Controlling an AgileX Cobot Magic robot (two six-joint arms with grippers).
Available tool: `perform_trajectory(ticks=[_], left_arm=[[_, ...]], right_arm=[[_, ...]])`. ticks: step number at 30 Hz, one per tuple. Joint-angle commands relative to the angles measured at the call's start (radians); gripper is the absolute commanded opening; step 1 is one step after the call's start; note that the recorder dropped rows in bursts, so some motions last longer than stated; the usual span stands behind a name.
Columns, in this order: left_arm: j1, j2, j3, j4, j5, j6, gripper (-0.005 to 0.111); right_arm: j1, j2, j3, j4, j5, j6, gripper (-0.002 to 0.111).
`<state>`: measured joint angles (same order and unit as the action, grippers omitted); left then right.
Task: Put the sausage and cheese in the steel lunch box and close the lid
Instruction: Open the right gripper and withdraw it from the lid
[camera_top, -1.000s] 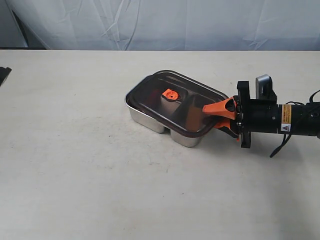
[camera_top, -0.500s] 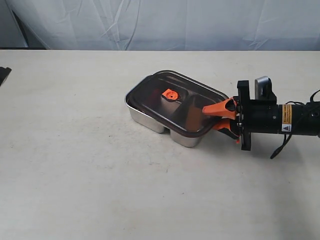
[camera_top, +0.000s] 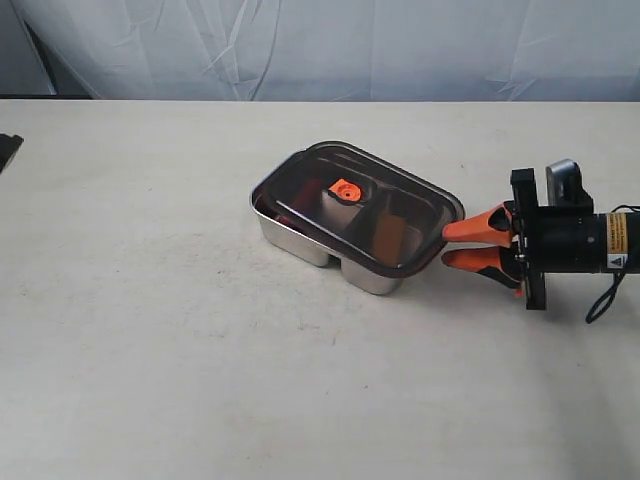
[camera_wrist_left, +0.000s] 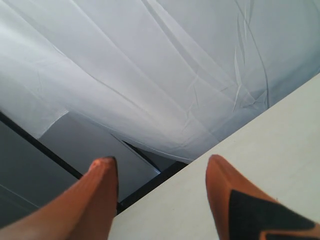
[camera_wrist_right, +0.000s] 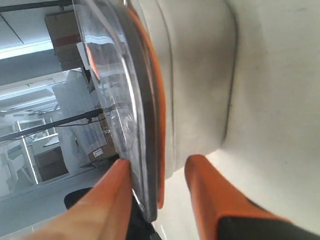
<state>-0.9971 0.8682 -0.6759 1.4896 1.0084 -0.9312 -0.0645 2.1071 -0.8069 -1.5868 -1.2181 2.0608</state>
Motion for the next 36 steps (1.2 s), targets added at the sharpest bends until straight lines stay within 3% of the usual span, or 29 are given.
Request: perform_trajectory(ticks=[1, 3, 6, 9, 10, 12, 15, 18, 21, 28, 32, 36], left_arm=[[-0.002, -0.007, -0.005, 0.003, 0.005, -0.008, 0.052], [-0.002, -0.007, -0.005, 0.003, 0.005, -0.008, 0.052], [-0.002, -0.007, -0.005, -0.001, 0.005, -0.008, 0.045], [-0.002, -0.007, -0.005, -0.019, -0.018, -0.008, 0.026], [-0.002, -0.007, -0.005, -0.029, -0.042, -0.008, 0.014], [-0.001, -0.007, -0.005, -0.041, -0.09, -0.004, 0.001], [0.014, 0.008, -0.005, -0.066, -0.17, -0.004, 0.0], [0.075, 0.046, -0.005, -0.112, -0.205, -0.004, 0.0], [0.168, 0.096, -0.005, -0.178, -0.29, -0.004, 0.0], [0.413, 0.249, -0.005, -0.39, -0.694, 0.001, 0.0], [0.486, 0.354, -0.005, -0.469, -0.79, 0.038, 0.0], [0.502, 0.443, -0.005, -0.487, -0.803, 0.053, 0.0]], right_arm=[[-0.018, -0.012, 0.003, -0.004, -0.003, -0.009, 0.038], [-0.041, -0.022, 0.003, -0.004, -0.003, -0.012, 0.036], [-0.082, -0.055, 0.003, -0.007, -0.003, -0.012, 0.023], [-0.126, -0.097, 0.003, -0.007, -0.003, -0.012, 0.004], [-0.137, -0.117, 0.003, -0.007, -0.003, -0.012, -0.001], [-0.143, -0.147, 0.003, -0.009, -0.003, -0.012, -0.001], [-0.139, -0.201, 0.003, -0.015, 0.113, -0.005, -0.001], [-0.115, -0.257, 0.003, -0.053, 0.244, 0.012, -0.001], [-0.062, -0.312, 0.003, -0.1, 0.368, 0.033, -0.001], [0.084, -0.382, 0.003, -0.158, 0.586, 0.046, -0.001], [0.137, -0.389, 0.003, -0.158, 0.643, 0.046, -0.001], [0.178, -0.389, 0.003, -0.158, 0.714, 0.046, -0.001]])
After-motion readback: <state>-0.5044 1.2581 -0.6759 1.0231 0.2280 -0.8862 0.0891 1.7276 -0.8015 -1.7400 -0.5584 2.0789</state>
